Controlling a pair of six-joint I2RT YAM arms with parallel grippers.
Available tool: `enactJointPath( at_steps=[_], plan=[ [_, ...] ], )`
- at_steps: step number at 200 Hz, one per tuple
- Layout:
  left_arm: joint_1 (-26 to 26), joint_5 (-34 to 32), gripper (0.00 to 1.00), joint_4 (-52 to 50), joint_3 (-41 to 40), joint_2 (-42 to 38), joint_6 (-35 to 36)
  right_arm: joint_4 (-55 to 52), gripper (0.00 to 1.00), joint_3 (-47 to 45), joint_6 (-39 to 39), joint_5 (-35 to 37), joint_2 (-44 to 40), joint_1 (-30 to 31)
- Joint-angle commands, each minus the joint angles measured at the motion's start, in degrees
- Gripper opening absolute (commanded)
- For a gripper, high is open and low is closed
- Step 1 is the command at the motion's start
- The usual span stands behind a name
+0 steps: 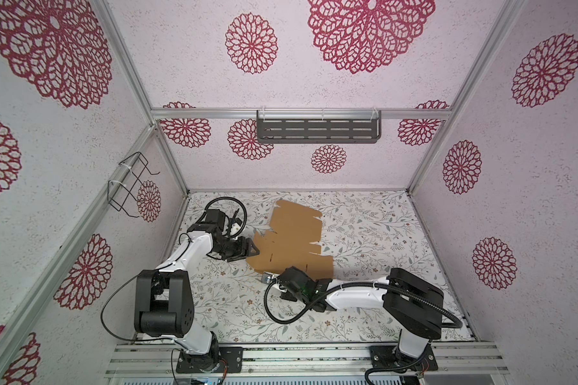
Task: Assemble paper box
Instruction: Turn over the paper box at the center of the table.
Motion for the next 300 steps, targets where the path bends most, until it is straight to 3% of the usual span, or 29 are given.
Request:
enactJointPath(
  at_steps=[1, 47, 79, 109, 139, 162, 194, 217, 247, 268, 282, 300],
  plan=[
    [1.60, 0.78, 0.97, -0.56, 4.23, -4.31, 1.23, -6.16, 0.00, 4.37, 9.14, -9.28, -4.29, -3.53],
    [6.68, -6.58, 0.97, -0.56, 19.30, -10.57, 2.08, -11.30, 0.00, 16.19, 23.47, -18.93, -4.25, -12.35],
    [5.85, -11.99, 0.97, -1.49, 30.79, -9.87, 3.36, -11.52, 0.00, 26.25, 41.04, -19.98, -1.84, -19.12],
    [2.05, -12.75, 0.97, -3.12, 37.57, -8.31, 9.53, -11.44, 0.00, 33.18, 63.74, -21.69, 0.61, -25.80],
    [-4.46, -15.55, 0.97, -7.89, 44.93, -5.93, 19.46, -11.46, 0.00, 39.46, 80.48, -23.21, 1.19, -29.57],
    [-8.52, -15.73, 0.97, -9.53, 47.60, -5.01, 22.22, -11.63, 0.00, 39.57, 92.64, -23.70, 0.68, -30.80],
    [-12.70, -13.65, 0.97, -10.78, 46.74, -4.64, 22.54, -4.02, 0.00, 30.66, 105.62, -24.61, -0.77, -30.16],
    [-17.81, -15.40, 0.97, -14.40, 44.85, -4.88, 28.86, 3.12, 0.00, 22.66, 112.80, -22.38, -2.06, -28.93],
    [-22.03, -22.01, 1.00, -13.19, 39.71, -5.93, 34.86, 5.43, 0.01, 19.59, 116.11, -19.75, -1.62, -28.29],
    [-24.48, -29.33, 0.96, -9.76, 34.41, -7.14, 38.95, 5.79, 0.01, 19.25, 116.60, -18.76, -0.74, -28.10],
    [-25.71, -32.86, 0.96, -7.11, 30.39, -8.16, 39.20, 6.12, 0.02, 18.90, 116.65, -17.87, -0.38, -27.86],
    [-26.00, -32.47, 0.97, -5.37, 26.94, -9.16, 37.07, 5.68, 0.05, 18.46, 115.94, -16.20, 0.00, -27.17]
  ],
)
